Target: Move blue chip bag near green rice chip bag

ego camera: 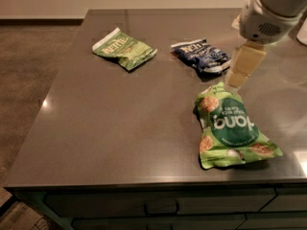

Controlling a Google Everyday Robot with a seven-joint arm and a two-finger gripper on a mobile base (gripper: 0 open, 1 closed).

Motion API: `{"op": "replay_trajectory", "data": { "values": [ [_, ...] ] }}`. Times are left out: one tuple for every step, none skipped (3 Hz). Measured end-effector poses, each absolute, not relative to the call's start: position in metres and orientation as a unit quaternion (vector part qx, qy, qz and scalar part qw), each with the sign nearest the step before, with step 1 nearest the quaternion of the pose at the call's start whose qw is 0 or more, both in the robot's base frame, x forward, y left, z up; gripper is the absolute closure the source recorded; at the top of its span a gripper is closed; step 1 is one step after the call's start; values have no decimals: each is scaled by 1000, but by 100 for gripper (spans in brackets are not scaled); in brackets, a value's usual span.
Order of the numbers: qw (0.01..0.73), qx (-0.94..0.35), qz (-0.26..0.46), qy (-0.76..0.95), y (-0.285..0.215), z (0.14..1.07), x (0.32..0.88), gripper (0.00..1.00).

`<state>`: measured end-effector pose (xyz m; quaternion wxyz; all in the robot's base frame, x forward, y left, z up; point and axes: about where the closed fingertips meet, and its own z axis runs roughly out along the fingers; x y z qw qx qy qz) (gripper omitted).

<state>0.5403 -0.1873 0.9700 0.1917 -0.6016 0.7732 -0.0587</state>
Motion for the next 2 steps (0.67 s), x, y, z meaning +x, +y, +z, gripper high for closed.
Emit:
{"op": "replay_trajectory", "data": {
  "values": [
    [198,-574,-48,793,-188,956,586,0],
    [205,-534,-26,820,-191,943,628,0]
  ]
}}
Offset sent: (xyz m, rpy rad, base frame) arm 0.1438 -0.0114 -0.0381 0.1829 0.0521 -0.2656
